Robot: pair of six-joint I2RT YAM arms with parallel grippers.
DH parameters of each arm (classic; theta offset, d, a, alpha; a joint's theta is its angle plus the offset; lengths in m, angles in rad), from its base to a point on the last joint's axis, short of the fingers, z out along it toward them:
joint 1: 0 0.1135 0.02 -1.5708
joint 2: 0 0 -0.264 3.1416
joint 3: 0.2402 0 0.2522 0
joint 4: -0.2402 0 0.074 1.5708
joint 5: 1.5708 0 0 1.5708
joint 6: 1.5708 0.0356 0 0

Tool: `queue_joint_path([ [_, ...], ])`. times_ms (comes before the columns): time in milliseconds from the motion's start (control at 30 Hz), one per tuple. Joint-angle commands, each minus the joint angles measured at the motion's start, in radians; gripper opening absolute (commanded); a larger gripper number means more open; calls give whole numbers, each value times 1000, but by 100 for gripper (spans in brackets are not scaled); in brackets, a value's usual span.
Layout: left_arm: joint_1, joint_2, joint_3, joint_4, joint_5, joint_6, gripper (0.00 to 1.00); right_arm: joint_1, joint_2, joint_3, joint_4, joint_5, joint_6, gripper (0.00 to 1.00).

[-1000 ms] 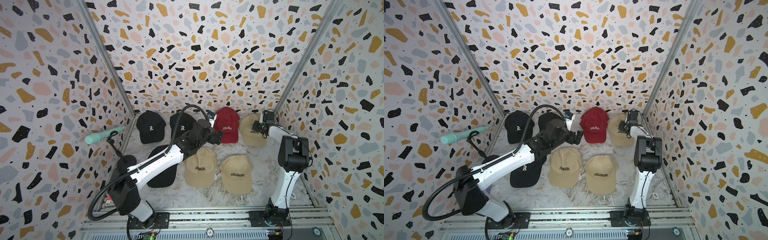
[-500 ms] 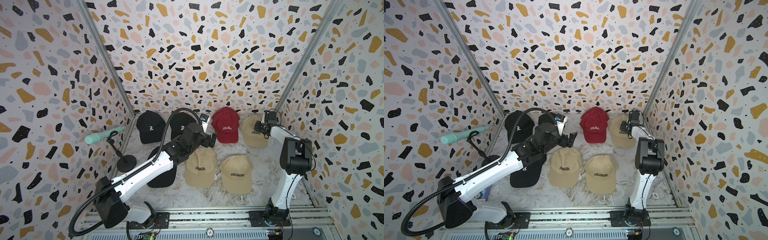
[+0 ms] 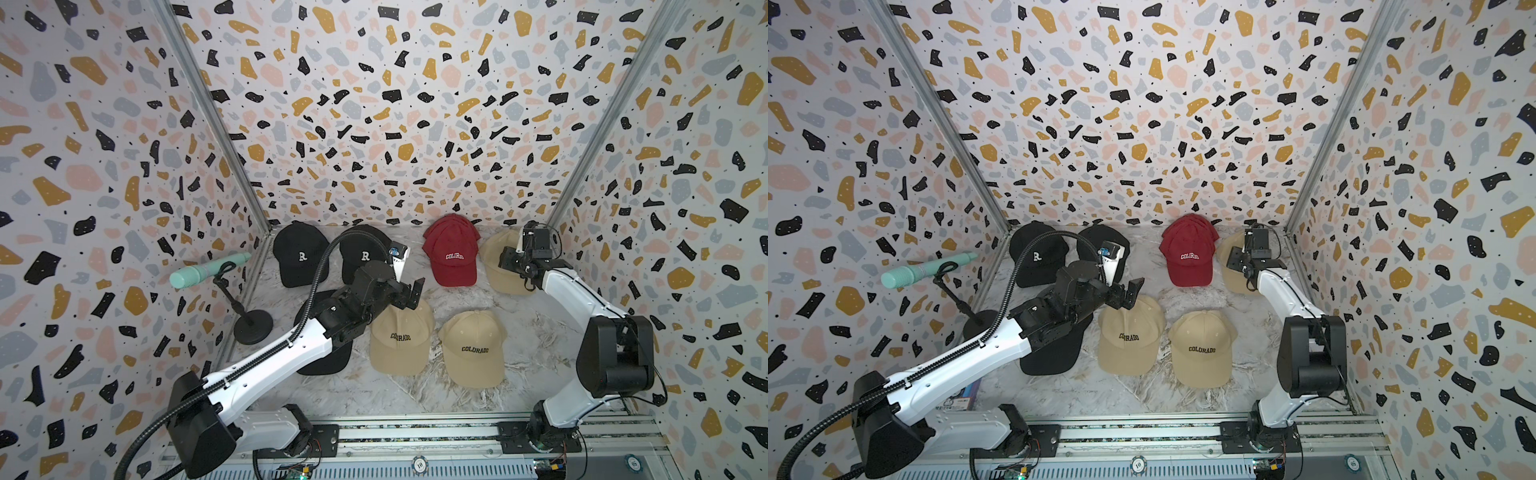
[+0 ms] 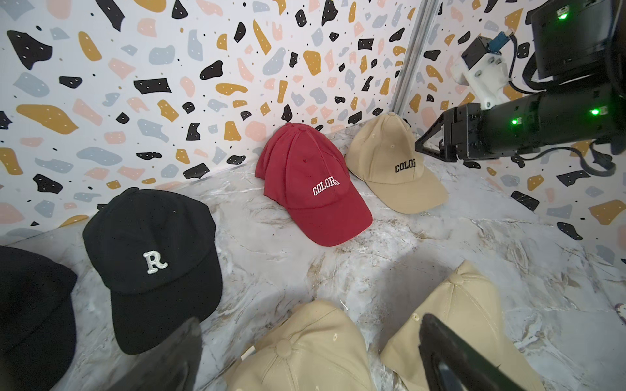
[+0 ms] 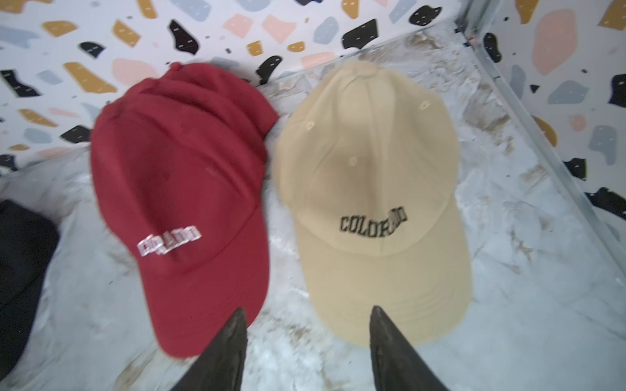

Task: Stack the baseball caps by color
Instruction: Move the baseball cap to the center of the board, then pick up the baseball cap from the center of the board.

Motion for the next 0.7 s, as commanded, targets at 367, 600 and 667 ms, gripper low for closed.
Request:
queue_joint_path([
  [367, 38, -36, -54, 25, -32, 80, 99, 339, -375, -136, -287, 149, 145, 65],
  [600, 46, -28, -78, 63, 42, 17, 100, 518, -494, -242, -386, 192, 287, 70],
  [667, 47, -22, -80, 71, 63, 1, 100, 556, -517, -286, -391, 200, 333, 70],
])
